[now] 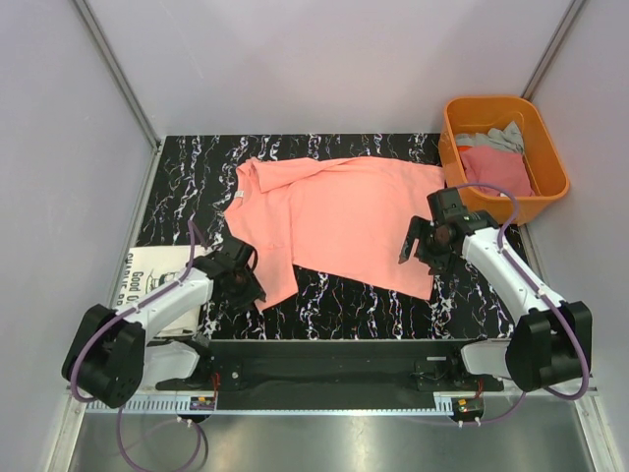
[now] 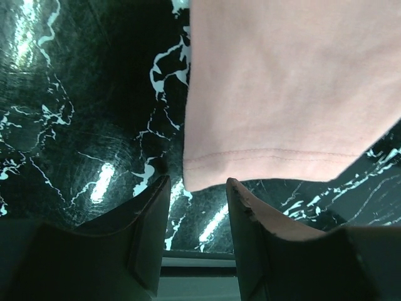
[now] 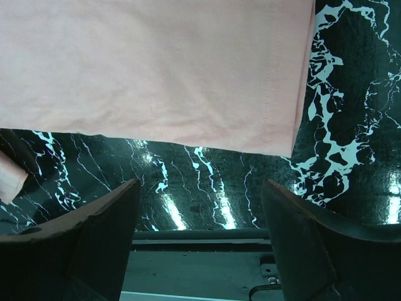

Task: Fold and stack the t-shirts
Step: Flatten the tshirt out

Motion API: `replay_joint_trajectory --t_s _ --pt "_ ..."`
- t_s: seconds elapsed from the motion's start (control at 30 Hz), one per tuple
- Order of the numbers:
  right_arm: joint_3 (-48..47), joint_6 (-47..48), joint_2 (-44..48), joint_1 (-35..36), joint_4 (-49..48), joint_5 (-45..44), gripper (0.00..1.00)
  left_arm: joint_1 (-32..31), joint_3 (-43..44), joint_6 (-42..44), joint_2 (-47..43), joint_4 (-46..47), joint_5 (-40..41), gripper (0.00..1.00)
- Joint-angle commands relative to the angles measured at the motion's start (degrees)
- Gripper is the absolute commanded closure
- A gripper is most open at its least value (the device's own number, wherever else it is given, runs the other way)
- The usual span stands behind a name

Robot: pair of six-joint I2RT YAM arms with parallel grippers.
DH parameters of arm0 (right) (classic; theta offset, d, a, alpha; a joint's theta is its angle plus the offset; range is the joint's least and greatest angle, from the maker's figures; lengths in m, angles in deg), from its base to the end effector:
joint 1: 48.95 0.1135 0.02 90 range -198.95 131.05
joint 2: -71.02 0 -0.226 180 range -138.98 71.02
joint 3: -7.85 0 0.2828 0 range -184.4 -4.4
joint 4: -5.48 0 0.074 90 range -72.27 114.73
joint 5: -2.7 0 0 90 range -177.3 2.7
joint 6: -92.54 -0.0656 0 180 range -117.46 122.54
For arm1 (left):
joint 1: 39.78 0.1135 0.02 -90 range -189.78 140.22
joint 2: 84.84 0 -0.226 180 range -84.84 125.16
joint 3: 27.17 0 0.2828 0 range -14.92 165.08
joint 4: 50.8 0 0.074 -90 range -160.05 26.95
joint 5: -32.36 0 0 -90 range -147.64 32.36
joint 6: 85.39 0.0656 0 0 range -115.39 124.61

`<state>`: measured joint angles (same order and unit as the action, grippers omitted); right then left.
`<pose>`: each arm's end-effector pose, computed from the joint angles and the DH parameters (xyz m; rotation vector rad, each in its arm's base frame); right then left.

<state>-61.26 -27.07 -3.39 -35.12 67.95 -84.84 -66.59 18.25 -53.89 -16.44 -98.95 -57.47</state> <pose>0.2845 0.0729 0.1759 0.3707 2.7607 0.2581 0.2164 -0.1091 0.0811 -0.7870 2.7704 -0.3211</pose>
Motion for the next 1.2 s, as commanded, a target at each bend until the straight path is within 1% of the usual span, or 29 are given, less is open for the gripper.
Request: replay_joint_trajectory --t_s 0.0,0.2,0.3,0.33,0.4,0.43,0.53,0.57,0.7,0.77,0.8,0.87,1.0,1.03,1.07,1.17 --pt "0.5 -1.3 2.3 -0.1 -0.6 -0.5 0.16 -0.2 -0.2 -0.7 1.3 1.9 2.7 0.55" --pt "1.6 -2.7 3.9 -0.7 -0.6 -1.7 0.16 -0.3 -1.1 -0.1 3.7 3.1 2.8 0.56" --pt "1.7 -4.5 4.8 -1.5 -0.3 -2.1 0.16 -0.3 -1.6 0.0 4.8 4.0 2.5 0.64" --pt "1.8 -5.2 5.1 -1.8 -0.2 -3.5 0.16 -0.3 -1.7 0.1 5.2 4.1 2.4 0.69" --pt "2.2 -7.7 5.4 -2.3 0.3 -4.0 0.17 -0.2 -2.1 0.0 5.7 4.1 2.2 0.76" --pt "2.4 -8.7 5.6 -3.2 0.5 -4.0 0.17 -0.3 -2.4 -0.5 5.7 4.0 2.1 0.83" --pt "3.2 -11.4 5.2 -5.1 0.6 -2.6 0.18 -0.1 -3.5 -0.6 4.6 3.9 2.2 0.92" --pt "3.7 -12.3 4.7 -5.5 0.6 -2.6 0.19 0.0 -3.8 -0.7 3.7 3.4 2.1 1.0" --pt "5.4 -14.6 4.3 -6.9 0.5 -2.6 0.24 0.3 -2.2 0.8 0.3 0.7 3.7 1.0" --pt "6.7 -15.7 5.0 -7.5 0.6 -2.5 0.27 0.3 -0.8 3.3 -1.6 -1.2 4.1 1.0" --pt "7.1 -16.2 5.2 -7.7 0.5 -2.5 0.3 0.3 0.8 4.1 -2.1 -1.7 4.5 1.0" --pt "8.4 -17.5 5.9 -8.5 0.4 -3.2 0.34 0.3 2.7 6.3 -4.0 -2.7 4.4 1.0" --pt "10.4 -18.4 5.9 -10.0 -0.6 -2.9 0.39 0.2 3.7 8.6 -6.8 -2.8 4.1 1.0" --pt "11.0 -19.0 5.7 -10.3 -0.6 -3.1 0.44 0.2 3.8 9.2 -7.1 -2.8 4.0 1.0" --pt "11.4 -19.3 5.5 -10.6 -0.6 -3.3 0.45 0.1 3.9 9.5 -7.6 -2.7 3.7 1.0" --pt "13.5 -19.0 5.4 -12.8 -2.7 -3.0 0.48 0.2 4.3 11.2 -8.1 -2.6 3.4 1.0"
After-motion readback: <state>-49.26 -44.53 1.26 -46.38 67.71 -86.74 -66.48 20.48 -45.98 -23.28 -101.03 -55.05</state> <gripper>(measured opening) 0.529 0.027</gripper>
